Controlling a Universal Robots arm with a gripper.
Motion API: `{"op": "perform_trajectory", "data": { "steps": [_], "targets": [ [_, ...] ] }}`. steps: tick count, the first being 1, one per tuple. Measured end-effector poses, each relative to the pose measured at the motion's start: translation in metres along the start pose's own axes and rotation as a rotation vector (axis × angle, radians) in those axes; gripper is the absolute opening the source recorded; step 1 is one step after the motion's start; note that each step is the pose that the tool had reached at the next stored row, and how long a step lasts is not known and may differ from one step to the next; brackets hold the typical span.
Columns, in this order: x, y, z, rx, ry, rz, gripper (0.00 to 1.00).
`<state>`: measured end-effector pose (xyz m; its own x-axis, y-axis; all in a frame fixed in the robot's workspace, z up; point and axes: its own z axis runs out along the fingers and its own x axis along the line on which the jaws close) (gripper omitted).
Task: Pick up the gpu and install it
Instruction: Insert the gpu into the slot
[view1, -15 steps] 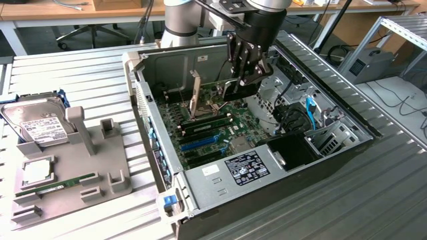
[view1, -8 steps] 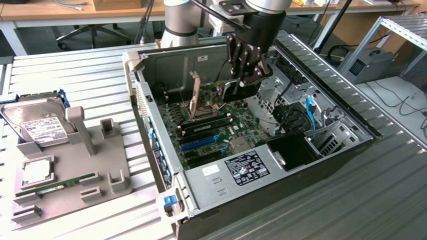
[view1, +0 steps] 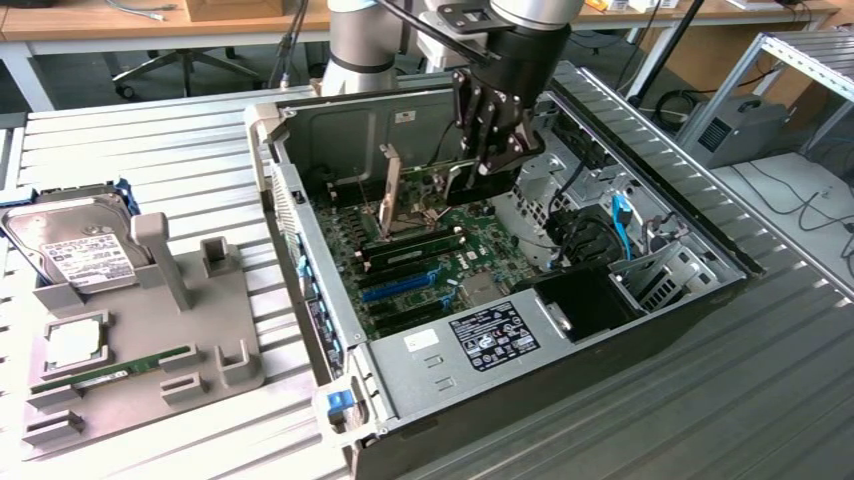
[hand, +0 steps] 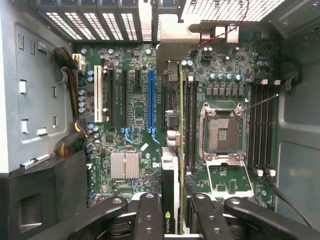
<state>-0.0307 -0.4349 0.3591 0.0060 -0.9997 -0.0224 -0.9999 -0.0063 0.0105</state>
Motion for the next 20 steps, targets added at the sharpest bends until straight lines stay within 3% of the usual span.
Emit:
{"op": "perform_trajectory", "data": {
  "steps": [20],
  "targets": [
    [0.0001, -0.0001, 0.0057, -0.0001, 0.0005, 0.000, 0.27]
  ]
}}
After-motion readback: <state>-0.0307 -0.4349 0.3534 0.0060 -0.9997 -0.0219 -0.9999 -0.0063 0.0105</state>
